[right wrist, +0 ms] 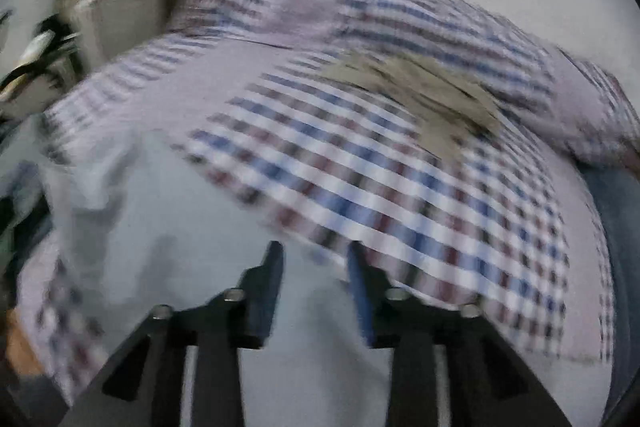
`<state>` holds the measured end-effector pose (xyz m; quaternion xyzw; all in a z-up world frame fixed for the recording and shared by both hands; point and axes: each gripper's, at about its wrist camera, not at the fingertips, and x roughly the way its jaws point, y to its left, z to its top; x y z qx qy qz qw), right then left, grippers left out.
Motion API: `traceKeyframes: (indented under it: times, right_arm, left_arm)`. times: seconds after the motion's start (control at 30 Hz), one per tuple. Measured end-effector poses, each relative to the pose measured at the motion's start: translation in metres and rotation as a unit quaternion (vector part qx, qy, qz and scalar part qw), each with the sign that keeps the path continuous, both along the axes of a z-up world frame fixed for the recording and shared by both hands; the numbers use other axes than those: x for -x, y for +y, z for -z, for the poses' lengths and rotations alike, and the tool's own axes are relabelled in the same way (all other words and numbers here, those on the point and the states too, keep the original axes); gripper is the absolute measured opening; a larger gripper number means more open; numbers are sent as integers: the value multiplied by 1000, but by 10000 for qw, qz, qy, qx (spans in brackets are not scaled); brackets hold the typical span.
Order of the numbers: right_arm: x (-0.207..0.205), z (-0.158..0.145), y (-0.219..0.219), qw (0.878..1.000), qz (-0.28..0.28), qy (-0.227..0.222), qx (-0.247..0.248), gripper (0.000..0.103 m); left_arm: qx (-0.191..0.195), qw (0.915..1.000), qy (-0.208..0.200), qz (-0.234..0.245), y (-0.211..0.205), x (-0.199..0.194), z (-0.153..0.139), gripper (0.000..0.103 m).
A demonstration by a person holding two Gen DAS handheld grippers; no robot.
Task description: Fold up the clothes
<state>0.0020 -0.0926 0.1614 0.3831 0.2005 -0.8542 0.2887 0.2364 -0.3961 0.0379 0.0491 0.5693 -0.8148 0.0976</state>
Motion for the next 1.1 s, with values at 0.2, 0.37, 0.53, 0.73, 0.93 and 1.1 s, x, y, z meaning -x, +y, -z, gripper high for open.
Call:
traceKeyframes:
  times: [0.2, 0.37, 0.53, 0.73, 0.93, 1.1]
  right_arm:
    - [-58, -16, -108, 9905, -1367, -110, 4, 38]
    - [-112, 2, -187, 9741, -2235, -341, -81, 38]
    - [-155, 53, -237, 9502, -3046, -275, -601, 38]
    - [-165, 86, -247, 9496, -2987, -135, -946, 2]
    - [-164, 47, -221, 9566, -2898, -237, -198, 2]
    - [-181, 53, -217, 9479, -3168, -248, -233, 2]
  left_arm:
    - [-893, 9906, -878, -551, -28, -15, 37, 74]
    - [-898, 9916, -875, -325, -36, -9, 34, 74]
    - [-1211, 9906, -629, 64, -62, -14, 34, 74]
    - [-1155, 9875, -829, 684, -71, -3, 31, 74]
    - [-1101, 9838, -842, 1134, -70, 6, 29, 74]
    - [-717, 9762, -1153, 1693, -46, 35, 28, 74]
